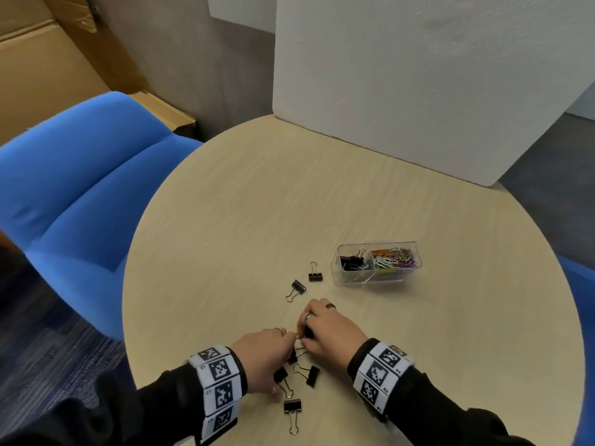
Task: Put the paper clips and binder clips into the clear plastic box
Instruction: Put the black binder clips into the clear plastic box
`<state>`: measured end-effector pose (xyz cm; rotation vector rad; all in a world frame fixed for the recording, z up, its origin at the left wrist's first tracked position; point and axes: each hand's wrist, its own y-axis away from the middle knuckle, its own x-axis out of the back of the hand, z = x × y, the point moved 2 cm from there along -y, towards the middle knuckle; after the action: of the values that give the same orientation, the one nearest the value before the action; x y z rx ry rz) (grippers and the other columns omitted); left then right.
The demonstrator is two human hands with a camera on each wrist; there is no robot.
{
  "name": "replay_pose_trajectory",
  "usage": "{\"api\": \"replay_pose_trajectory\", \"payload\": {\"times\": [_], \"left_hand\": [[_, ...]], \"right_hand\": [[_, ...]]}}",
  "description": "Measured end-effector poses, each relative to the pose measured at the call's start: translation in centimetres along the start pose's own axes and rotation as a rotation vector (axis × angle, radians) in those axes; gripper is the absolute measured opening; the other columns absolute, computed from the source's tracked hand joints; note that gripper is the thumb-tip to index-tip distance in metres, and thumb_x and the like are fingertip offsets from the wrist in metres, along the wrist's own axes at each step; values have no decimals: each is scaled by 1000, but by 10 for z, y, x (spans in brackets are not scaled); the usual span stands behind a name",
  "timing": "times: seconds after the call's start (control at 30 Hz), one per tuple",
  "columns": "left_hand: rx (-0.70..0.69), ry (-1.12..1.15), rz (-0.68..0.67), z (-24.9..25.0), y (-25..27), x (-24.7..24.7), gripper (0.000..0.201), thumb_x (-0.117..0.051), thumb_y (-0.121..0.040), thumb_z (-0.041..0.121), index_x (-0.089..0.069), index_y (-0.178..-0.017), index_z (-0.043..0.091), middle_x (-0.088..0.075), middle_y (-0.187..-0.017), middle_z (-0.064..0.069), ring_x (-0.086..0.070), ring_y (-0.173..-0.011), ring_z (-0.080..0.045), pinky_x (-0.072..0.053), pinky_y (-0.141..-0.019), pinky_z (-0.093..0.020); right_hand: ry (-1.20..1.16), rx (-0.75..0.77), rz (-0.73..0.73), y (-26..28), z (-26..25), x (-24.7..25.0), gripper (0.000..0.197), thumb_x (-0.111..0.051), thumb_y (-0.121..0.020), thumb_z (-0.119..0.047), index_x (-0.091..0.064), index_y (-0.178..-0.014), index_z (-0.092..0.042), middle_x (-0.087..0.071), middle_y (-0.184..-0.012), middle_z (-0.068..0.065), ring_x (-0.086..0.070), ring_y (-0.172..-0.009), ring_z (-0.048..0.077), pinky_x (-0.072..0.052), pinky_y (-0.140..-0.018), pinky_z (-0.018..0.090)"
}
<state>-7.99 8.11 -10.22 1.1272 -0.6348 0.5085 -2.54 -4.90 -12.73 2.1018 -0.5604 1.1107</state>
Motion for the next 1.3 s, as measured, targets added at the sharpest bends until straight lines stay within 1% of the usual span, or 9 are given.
{"api": "replay_pose_trajectory", "payload": {"times": [0.2, 0.33, 0.47, 0.67, 0.83, 0.93, 1.03, 1.2, 1.3], "left_hand": [[-1, 79, 73, -3, -2, -9, 30, -59, -85, 14, -44, -111, 14, -54, -104, -7, -45, -83, -18, -37, -69, -27], [-37, 81, 121, -5, -1, -15, 35, -56, -84, 12, -44, -116, 21, -57, -112, -4, -54, -96, -21, -41, -73, -28], [-92, 45, 130, -4, 0, -18, 42, -51, -84, 8, -46, -121, 26, -53, -116, -2, -52, -104, -21, -41, -76, -29], [-120, 37, 133, -8, -1, -17, 35, -56, -83, 13, -45, -115, 18, -48, -116, -3, -50, -102, -21, -42, -79, -29], [-196, 138, 118, -14, -2, -9, 10, -56, -87, 18, -49, -93, 14, -50, -93, -2, -44, -83, -15, -35, -68, -21], [-205, 383, 122, -21, -4, -5, 13, -58, -88, 18, -49, -96, 22, -54, -92, 8, -50, -81, -6, -38, -67, -10], [-142, 610, 106, -27, -8, 1, 23, -49, -93, 11, -51, -111, 26, -55, -95, 14, -52, -86, 1, -42, -78, -13], [-14, 1166, 78, -15, -14, 11, 25, -37, -87, -6, -48, -79, 16, -56, -78, 0, -50, -68, -11, -40, -59, -20], [12, 1118, 115, -4, -20, 14, 19, -42, -81, -1, -43, -75, 17, -50, -74, 0, -42, -62, -10, -35, -58, -21]], "right_hand": [[-184, -43, 57, 16, 12, 5, 22, -55, -85, -16, -56, -107, -12, -43, -109, 2, -54, -93, 19, -47, -87, 29], [-297, -52, 74, 28, 19, 5, 17, -47, -83, -1, -60, -94, -4, -44, -97, 2, -55, -89, 21, -42, -82, 18], [-342, -61, 61, 39, 21, 2, 18, -43, -87, -1, -56, -97, -5, -50, -96, 0, -47, -85, 8, -31, -73, 0], [-374, -113, -53, 49, 8, -3, 6, -47, -92, -20, -50, -97, -21, -53, -91, -4, -47, -79, 9, -38, -69, 13], [-275, -177, -123, 53, 1, -15, 38, -71, -64, -47, -46, -89, -34, -49, -92, -14, -47, -87, 8, -42, -78, 22], [-226, -180, -106, 52, -1, -15, 31, -71, -68, -40, -47, -87, -33, -50, -94, -12, -49, -95, 14, -43, -82, 27], [-213, -159, -116, 51, 1, -10, 24, -66, -74, -32, -47, -87, -31, -51, -91, -9, -50, -87, 14, -42, -75, 24], [-298, -150, -87, 53, 16, 4, 24, -64, -75, -30, -51, -95, -24, -55, -90, -7, -52, -80, 11, -44, -70, 21], [-316, -176, -13, 59, 28, 16, 22, -62, -76, -30, -49, -93, -26, -55, -85, -8, -51, -74, 9, -45, -71, 23]]}}
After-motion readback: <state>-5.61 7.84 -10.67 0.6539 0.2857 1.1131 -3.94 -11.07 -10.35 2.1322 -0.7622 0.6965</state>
